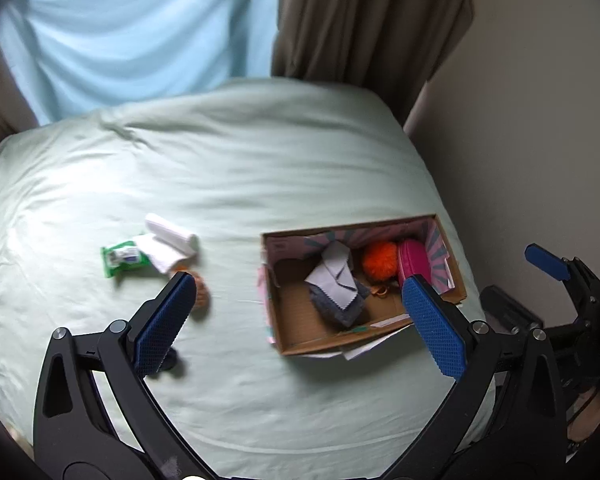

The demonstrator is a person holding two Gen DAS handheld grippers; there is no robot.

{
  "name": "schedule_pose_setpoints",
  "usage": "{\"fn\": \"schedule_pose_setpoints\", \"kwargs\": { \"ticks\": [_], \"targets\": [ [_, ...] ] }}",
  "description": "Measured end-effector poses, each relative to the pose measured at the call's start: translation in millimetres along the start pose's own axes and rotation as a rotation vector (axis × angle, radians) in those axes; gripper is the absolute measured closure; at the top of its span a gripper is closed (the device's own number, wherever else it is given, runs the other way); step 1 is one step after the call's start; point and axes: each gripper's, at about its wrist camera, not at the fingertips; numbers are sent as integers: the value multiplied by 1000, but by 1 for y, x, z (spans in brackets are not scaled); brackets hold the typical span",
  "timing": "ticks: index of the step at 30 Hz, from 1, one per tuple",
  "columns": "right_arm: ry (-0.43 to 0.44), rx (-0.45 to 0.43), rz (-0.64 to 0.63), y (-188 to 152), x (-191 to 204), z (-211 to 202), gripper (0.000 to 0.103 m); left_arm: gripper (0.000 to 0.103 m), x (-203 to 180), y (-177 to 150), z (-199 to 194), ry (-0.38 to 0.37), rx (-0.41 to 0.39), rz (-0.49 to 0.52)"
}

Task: Organize soft objects
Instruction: 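Withdraw both tools from the box toward the black sock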

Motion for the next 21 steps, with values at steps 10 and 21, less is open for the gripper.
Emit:
{"fn": "schedule_pose_setpoints", "kwargs": {
  "ticks": [10, 21],
  "targets": [
    [24, -129, -20, 6, 85, -73, 0, 0, 81, -48, -96, 48, -114, -86],
    [2, -263, 11, -12, 180, -128, 0, 0, 169, -112, -179, 181, -243, -138]
  ]
}}
Point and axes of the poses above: each gripper's, at about its wrist camera, not at the fingertips, and z roughly the way its jaws point, x to its left, y to its top, and after that the axes turned 9 degrees about x, right-handed
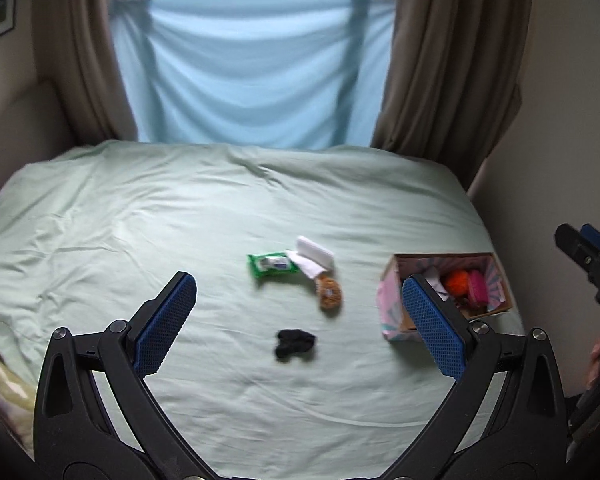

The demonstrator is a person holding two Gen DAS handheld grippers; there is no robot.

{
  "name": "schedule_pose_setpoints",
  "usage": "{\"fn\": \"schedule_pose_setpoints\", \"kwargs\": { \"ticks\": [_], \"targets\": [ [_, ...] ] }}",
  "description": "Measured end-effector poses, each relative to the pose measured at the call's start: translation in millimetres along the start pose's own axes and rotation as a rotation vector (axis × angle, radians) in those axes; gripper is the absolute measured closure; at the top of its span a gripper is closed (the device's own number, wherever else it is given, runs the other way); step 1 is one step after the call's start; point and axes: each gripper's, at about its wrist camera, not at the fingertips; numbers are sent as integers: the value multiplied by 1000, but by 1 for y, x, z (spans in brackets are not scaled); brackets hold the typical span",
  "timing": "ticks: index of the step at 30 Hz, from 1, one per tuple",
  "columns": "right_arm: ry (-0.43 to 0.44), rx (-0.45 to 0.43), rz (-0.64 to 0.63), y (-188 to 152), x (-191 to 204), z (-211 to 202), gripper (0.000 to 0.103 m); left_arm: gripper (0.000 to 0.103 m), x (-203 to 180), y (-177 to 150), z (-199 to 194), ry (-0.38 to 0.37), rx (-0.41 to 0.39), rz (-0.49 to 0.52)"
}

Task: Organize soft objects
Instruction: 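Withdraw both tools from the box toward the black sock, then grasp the black sock with the left tool while the right grasps the brown fuzzy ball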

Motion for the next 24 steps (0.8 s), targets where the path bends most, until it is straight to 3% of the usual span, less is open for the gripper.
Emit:
{"fn": "schedule_pose_setpoints", "kwargs": {
  "ticks": [5, 10, 16, 24],
  "targets": [
    [30, 4, -11, -5, 30, 5, 0, 0, 29, -12, 2, 11, -11, -5],
    [67, 42, -33, -5, 50, 33, 0, 0, 47, -23, 33, -11, 25, -30],
    [81, 120, -64, -13, 63, 97, 0, 0, 54, -47, 91, -26, 86, -73],
    [138, 232, -138, -50, 75, 218, 0, 1, 56, -97, 199, -18, 152, -149]
  ]
}}
Point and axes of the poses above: each gripper's, at about its wrist camera, not at the fingertips, and z roughly the way its jaws point, x to its left, y to its top, and after that the axes turned 9 degrees about x, right-handed
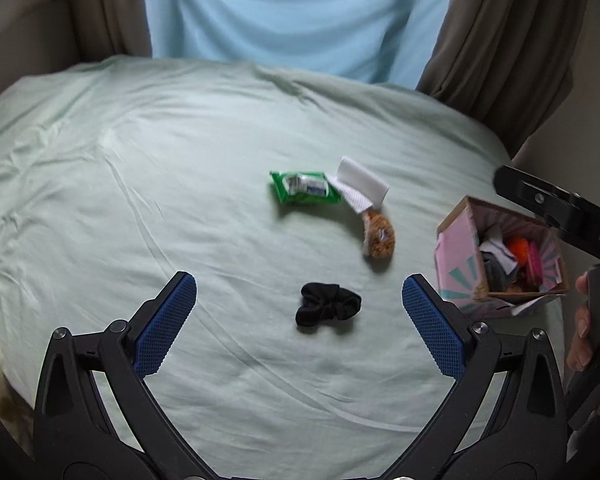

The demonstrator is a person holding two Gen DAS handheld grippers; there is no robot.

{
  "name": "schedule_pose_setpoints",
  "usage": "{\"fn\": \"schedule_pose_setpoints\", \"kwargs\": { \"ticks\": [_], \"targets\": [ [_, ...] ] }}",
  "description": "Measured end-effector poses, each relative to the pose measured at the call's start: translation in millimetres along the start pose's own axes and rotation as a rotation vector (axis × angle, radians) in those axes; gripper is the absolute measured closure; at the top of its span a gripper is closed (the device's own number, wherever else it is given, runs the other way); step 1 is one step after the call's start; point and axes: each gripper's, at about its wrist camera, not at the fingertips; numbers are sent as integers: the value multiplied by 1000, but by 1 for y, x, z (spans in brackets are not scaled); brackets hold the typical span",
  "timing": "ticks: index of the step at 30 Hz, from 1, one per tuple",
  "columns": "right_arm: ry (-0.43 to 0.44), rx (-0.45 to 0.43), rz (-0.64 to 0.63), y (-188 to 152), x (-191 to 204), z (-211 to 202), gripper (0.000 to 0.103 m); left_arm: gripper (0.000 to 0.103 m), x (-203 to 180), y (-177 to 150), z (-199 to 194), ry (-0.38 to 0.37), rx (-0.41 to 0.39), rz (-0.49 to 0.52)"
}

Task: Organize soft objects
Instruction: 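Grasp the black sock with the left tool while the right grasps the brown fuzzy ball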

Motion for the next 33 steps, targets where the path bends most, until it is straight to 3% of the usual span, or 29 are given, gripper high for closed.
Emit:
{"fn": "schedule_pose_setpoints", "kwargs": {
  "ticks": [7, 13, 14, 17, 23, 27, 33],
  "targets": [
    [39, 69, 35, -15, -12, 104, 4, 1, -6, -20, 92, 5, 44, -9],
    [31, 116, 93, -25, -33, 172, 14, 1, -23, -30, 152, 23, 80, 45],
    [33, 121, 101, -26, -37, 182, 20, 1, -26, -30, 161, 25, 85, 47],
    [50, 142, 131, -27, -48, 207, 30, 1, -31, -30, 183, 36, 94, 51],
    [95, 142, 159, -31, -60, 232, 38, 4, -39, -36, 208, 41, 123, 53],
    [168, 136, 188, -35, -62, 239, 53, 26, -46, -35, 222, 64, 154, 64],
    [188, 132, 198, -34, -61, 240, 60, 61, -55, -30, 225, 63, 137, 98]
  ]
}}
Point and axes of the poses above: each gripper's, at about its wrist camera, not at the fingertips, and z roughly the way its jaws point, x to its left, y to its top, and after that the axes turned 9 degrees about x, right-handed
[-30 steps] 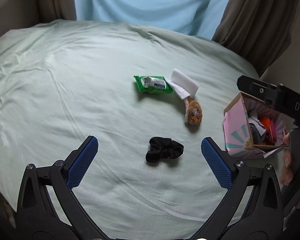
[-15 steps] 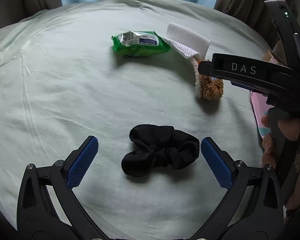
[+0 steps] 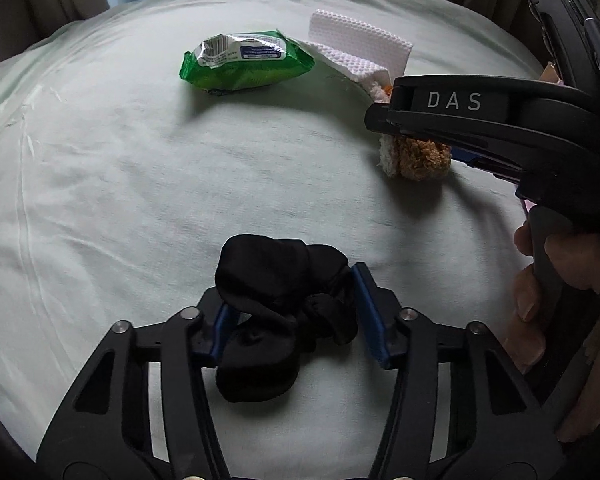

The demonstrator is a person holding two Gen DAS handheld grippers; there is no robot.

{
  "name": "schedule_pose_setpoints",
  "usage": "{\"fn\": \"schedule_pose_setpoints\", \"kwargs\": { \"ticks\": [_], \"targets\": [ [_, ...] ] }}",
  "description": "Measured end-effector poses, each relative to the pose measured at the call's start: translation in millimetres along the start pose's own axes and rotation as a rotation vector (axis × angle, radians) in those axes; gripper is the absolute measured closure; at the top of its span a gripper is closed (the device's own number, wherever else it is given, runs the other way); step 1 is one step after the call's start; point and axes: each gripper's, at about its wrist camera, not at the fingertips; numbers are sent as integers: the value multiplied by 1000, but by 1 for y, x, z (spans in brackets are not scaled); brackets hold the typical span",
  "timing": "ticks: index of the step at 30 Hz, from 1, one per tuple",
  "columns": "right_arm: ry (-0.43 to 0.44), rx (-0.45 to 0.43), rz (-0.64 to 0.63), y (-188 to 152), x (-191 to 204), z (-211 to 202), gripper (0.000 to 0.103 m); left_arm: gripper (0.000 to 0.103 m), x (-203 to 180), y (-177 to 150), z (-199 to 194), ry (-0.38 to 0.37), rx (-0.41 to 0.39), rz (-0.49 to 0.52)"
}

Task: Organize soft objects
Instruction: 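Grasp the black sock with the left tool while the right grasps the brown fuzzy ball, then carry the black sock and brown fuzzy ball over the box and release both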

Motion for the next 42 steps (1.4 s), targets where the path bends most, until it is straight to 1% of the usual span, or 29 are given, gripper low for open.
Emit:
{"fn": "schedule_pose_setpoints", "kwargs": {
  "ticks": [3, 6, 10, 14, 22, 28, 34, 37, 42],
  "targets": [
    [7, 3, 8, 1, 1, 1, 62, 74, -3, 1, -2, 1, -2, 17],
    [7, 0, 11, 1, 2, 0, 63, 81, -4, 1, -4, 0, -2, 16],
    [7, -7, 15, -2, 3, -6, 64, 83, -1, 1, -10, -9, -3, -6],
    [4, -15, 14, -7, 6, -18, 64, 83, 4, 1, -22, -9, -21, -19],
    [-2, -48, 11, -14, 22, -62, 64, 83, 14, 3, -70, -9, -85, -33],
    [0, -84, 12, -21, 42, -114, 64, 83, 17, 4, -123, -20, -126, -30],
    [2, -114, 51, -29, 57, -186, 64, 83, 8, 13, -193, -52, -158, 1],
    [-11, -133, 60, -30, 61, -222, 64, 83, 1, 21, -225, -70, -177, 23],
    [-46, -157, 106, -29, 55, -283, 64, 83, -15, 35, -274, -105, -173, 76]
  ]
}}
Point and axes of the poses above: each gripper's, at about its wrist camera, not at the fingertips, and z roughly the way its jaws point, x to its left, y to its top, and after that the axes turned 9 degrees about x, right-handed
